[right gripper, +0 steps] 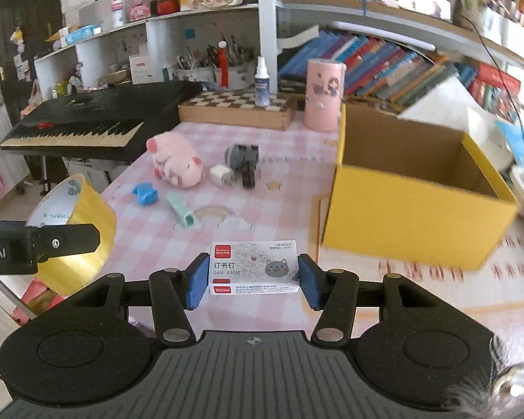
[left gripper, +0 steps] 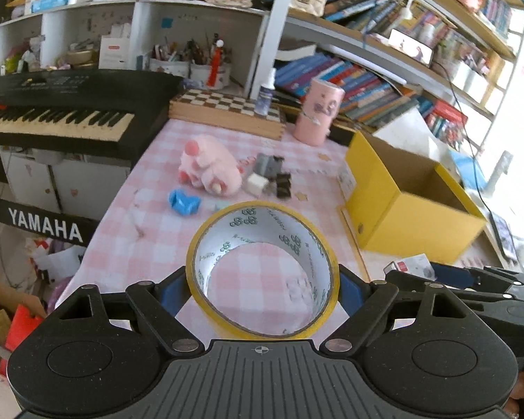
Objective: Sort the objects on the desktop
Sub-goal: 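Grasp the white staple box with the right tool while the left tool lifts the tape, then carry tape roll and staple box into the yellow box and open both tools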
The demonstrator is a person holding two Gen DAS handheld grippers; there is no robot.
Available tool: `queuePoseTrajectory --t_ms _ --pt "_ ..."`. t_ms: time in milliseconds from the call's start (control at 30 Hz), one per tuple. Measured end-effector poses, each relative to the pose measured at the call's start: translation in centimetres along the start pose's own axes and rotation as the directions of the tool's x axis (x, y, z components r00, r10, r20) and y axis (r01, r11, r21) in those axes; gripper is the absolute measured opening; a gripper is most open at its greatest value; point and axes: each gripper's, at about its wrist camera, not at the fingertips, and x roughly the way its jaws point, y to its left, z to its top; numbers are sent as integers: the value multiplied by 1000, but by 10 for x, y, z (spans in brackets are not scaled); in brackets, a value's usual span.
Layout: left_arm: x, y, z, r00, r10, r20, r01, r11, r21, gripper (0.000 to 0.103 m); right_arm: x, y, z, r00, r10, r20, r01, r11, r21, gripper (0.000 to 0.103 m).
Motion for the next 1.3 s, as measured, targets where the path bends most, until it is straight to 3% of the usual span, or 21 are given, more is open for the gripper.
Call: queuePoseTrajectory --t_ms 300,567,1033,1300 --pt "-18 -17 -34 995 -82 -65 87 993 79 86 -48 -3 -49 996 -82 -27 85 991 100 51" --pt "-21 -49 -42 981 -168 -93 183 966 184 86 -78 -26 -70 982 -186 -46 191 960 203 51" --pt "4 -109 -48 950 -256 -180 299 914 274 86 -94 -74 -85 961 -263 -84 276 920 279 51" --pt "26 -138 -39 951 -253 -179 296 913 282 86 -80 -111 -73 963 -249 -101 268 923 277 51"
